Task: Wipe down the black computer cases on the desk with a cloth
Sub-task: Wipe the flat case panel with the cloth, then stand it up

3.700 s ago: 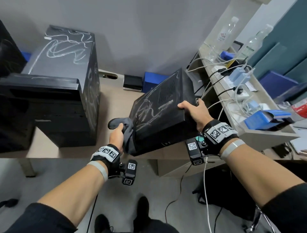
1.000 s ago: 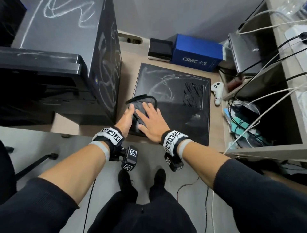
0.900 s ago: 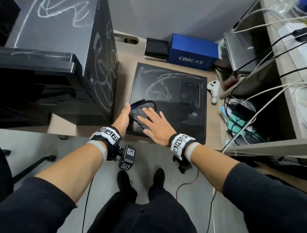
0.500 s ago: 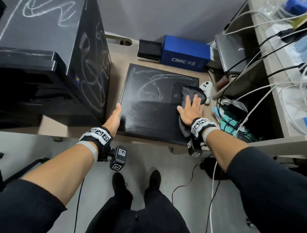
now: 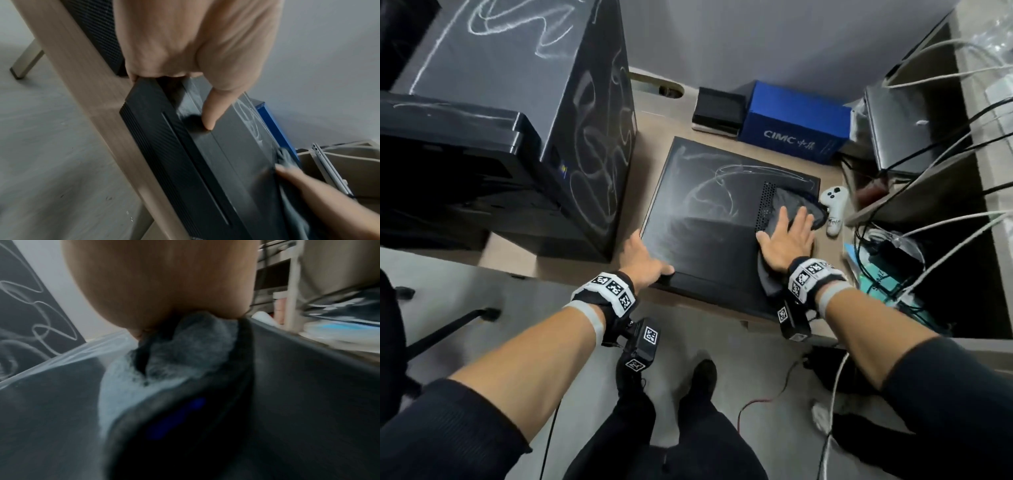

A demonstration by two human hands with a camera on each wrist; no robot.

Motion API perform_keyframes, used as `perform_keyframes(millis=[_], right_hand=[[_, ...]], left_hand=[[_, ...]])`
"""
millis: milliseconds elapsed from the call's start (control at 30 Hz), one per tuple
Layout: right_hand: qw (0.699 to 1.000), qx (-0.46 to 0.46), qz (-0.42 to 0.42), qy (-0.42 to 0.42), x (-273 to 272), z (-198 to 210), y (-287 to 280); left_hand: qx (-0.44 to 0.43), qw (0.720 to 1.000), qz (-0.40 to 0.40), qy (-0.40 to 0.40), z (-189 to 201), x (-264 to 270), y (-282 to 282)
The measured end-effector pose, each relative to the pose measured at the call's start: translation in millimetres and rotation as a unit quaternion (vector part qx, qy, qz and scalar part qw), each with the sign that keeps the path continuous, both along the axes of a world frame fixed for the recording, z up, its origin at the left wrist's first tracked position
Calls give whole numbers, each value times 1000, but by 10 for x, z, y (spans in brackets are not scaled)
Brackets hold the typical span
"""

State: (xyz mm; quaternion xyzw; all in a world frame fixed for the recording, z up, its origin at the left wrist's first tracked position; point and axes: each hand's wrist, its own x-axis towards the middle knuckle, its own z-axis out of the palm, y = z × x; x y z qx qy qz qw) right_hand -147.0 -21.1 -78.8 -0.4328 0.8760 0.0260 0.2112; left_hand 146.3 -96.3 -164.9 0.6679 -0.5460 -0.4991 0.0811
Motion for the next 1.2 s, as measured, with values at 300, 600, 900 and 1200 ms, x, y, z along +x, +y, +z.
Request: perform_keyframes(millis=[300, 600, 900, 1200], right_hand=[[929, 8, 365, -59, 980, 9, 12], [864, 39, 501, -23, 919, 69, -136], [903, 13, 430, -20, 902, -5, -1079], [945, 12, 317, 78, 817, 109, -517]], left_hand=[[-17, 999, 16, 41, 564, -71, 162], [14, 995, 53, 84, 219, -25, 135], [33, 998, 32, 32, 556, -64, 115], [88, 996, 19, -17, 776, -255, -171]])
